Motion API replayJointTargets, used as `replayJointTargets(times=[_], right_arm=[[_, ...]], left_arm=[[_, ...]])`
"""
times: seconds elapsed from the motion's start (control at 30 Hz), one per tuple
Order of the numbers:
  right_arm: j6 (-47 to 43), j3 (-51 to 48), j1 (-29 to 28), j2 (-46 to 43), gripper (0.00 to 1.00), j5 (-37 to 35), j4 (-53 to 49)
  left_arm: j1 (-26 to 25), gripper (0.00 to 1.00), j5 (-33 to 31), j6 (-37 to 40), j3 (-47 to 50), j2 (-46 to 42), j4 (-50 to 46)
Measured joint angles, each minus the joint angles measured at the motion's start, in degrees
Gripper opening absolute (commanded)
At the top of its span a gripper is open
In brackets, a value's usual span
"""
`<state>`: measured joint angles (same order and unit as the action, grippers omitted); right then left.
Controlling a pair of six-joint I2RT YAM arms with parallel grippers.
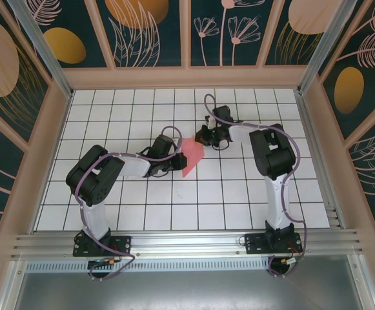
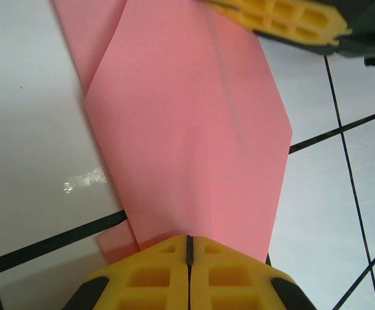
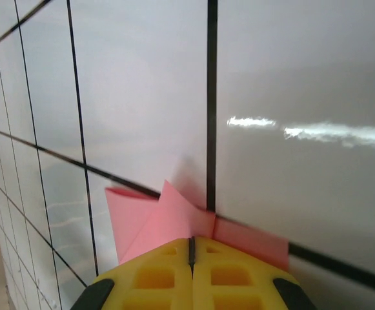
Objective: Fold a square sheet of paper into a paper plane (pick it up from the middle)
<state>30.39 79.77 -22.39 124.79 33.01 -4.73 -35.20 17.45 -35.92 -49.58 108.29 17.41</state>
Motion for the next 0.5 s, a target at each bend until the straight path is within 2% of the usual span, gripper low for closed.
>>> replayJointTargets(times=[0.23,0.5], right_arm=[[-0.1,4.7,0.5,2.5,0.06,-0.3,-2.8],[-1.5,9.6,2.9,3.9,0.08,-6.5,-3.3]], left_arm=[[0.0,0.08,-0.2,0.4,0.0,0.0,0.2],[0.0,0.09,-0.2,0.6,0.0,0.0,0.2]])
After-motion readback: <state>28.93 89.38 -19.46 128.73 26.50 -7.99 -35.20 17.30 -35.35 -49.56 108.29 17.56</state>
